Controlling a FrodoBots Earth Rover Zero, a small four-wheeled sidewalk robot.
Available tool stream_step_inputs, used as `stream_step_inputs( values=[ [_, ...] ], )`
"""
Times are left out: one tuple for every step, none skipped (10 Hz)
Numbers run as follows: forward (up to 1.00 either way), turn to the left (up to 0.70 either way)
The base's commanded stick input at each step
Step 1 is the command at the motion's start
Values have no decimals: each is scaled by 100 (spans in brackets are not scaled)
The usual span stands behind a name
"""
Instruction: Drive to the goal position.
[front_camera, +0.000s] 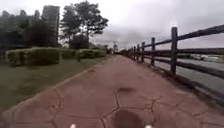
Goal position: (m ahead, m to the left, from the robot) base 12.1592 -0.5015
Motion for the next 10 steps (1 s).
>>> stream_step_inputs(
  values=[
    [85,-28],
    [85,0],
    [85,0],
    [85,0],
    [85,0],
    [85,0],
    [85,0],
    [85,0],
    [85,0],
    [85,0]
  ],
)
